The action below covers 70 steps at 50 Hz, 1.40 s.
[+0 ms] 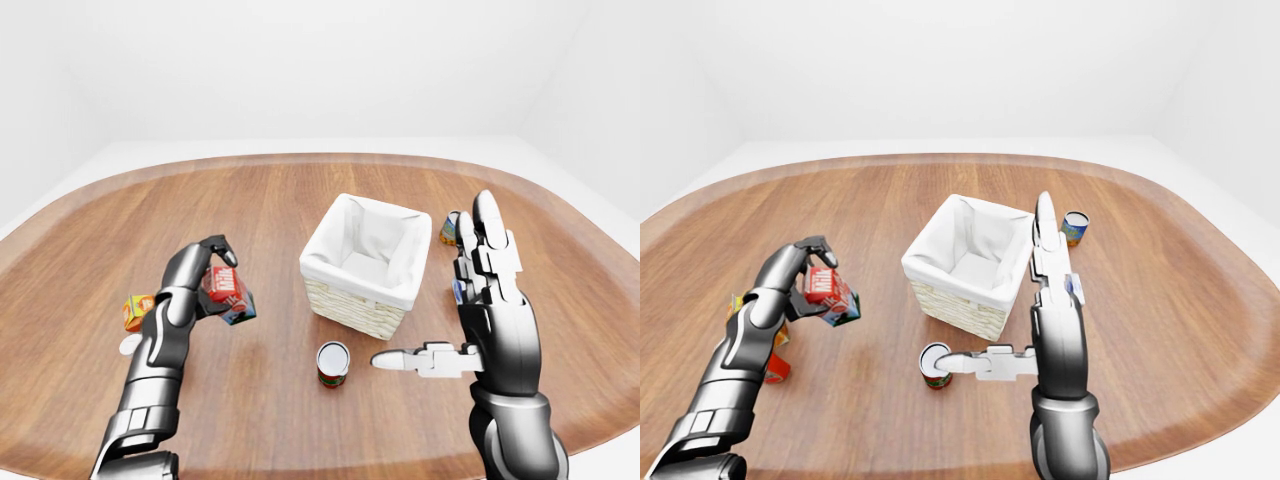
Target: Pick the milk and place it in the basket.
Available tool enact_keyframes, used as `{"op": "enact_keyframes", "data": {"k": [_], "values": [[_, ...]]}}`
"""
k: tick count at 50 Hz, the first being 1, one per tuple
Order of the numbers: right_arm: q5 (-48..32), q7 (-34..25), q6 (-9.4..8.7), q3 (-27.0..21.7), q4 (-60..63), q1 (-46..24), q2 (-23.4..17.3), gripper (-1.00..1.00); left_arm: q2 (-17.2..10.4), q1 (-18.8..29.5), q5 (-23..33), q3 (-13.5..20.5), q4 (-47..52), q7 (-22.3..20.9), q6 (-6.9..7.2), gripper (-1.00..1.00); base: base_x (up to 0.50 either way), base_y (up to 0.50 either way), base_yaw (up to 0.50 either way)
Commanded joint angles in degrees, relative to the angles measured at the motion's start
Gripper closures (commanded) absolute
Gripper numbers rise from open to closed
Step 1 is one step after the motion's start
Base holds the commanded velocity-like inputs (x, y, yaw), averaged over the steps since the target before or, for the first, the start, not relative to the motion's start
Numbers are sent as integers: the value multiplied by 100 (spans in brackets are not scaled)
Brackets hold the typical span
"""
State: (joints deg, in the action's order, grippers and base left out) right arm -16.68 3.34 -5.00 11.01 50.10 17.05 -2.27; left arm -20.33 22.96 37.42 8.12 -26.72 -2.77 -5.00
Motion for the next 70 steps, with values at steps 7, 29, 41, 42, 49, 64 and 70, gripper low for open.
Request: {"op": "enact_keyframes", "data": {"k": [7,29,41,42,49,64,70], "values": [[25,1,0,-12,-23,20,-8,-100,-101,355,-211,277,1412,-617,0,100,0,0,0],[-35,24,0,54,-24,33,-23,-100,90,732,5,93,2293,-1073,254,100,0,0,0],[-52,46,0,90,-62,34,-29,-100,59,1029,161,80,2849,-1439,586,100,0,0,0],[-65,49,0,103,-52,40,-34,-100,57,1041,170,81,2927,-1494,625,100,0,0,0],[-52,47,0,80,-76,31,-35,-100,100,1075,271,30,3104,-1583,691,100,0,0,0],[-38,40,0,94,-46,33,-39,-100,129,1317,402,12,3350,-1840,884,100,0,0,0],[-48,37,0,97,-33,30,-40,-100,213,1562,440,-98,3477,-1926,1000,100,0,0,0]]}}
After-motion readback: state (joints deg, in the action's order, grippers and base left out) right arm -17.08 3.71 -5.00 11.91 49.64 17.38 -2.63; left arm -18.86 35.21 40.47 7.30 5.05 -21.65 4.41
